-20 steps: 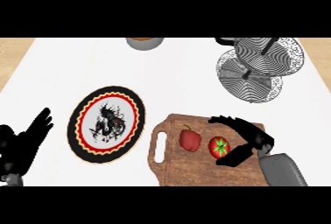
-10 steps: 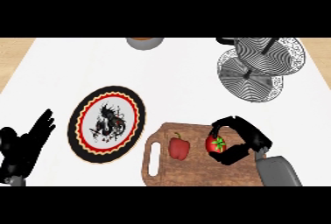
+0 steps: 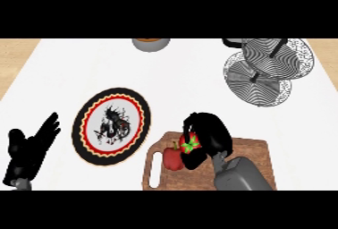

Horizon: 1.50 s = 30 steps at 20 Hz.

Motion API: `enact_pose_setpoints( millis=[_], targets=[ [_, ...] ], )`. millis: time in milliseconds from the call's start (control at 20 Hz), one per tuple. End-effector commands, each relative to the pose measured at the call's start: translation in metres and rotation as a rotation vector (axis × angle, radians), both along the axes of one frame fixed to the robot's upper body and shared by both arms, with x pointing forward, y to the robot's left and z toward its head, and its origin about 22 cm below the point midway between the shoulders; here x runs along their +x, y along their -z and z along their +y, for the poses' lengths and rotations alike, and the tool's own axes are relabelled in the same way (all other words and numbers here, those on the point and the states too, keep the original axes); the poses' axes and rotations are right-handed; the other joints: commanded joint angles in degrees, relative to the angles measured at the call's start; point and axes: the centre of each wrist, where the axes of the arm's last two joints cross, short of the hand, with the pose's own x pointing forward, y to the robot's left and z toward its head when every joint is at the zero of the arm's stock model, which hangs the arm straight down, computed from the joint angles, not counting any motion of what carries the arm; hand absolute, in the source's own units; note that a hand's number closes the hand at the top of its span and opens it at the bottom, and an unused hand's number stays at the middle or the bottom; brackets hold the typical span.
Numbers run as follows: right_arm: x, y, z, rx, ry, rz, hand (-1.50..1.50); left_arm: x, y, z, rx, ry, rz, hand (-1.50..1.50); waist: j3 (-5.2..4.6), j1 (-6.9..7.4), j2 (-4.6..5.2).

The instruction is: Pick the tomato from the cutting board and place it in the tiered basket

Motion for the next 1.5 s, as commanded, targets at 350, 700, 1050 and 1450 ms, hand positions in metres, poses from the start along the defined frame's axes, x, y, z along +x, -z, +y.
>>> enact_pose_setpoints(
  millis=[350, 700, 1050, 1450],
  targets=[
    [-0.072, -0.090, 0.086, -0.162, 0.289, -0.436, 1.50, 0.003, -0.004, -0.001, -0.007, -0.022, -0.013, 0.00, 0.29, -0.79, 0.12],
    [-0.076, -0.149, 0.082, -0.116, 0.408, -0.587, 1.50, -0.006, 0.000, -0.005, 0.005, -0.013, 0.010, 0.00, 0.34, -1.02, 0.45],
    [-0.031, -0.188, 0.071, -0.012, 0.456, -0.630, 1.50, -0.005, -0.002, 0.012, 0.010, -0.003, -0.021, 0.00, 0.35, -0.49, 0.89],
    [0.047, -0.192, 0.036, -0.034, 0.483, -0.682, 1.50, 0.012, -0.015, -0.004, -0.006, -0.003, -0.024, 0.00, 0.40, -0.50, 1.09]
  ],
)
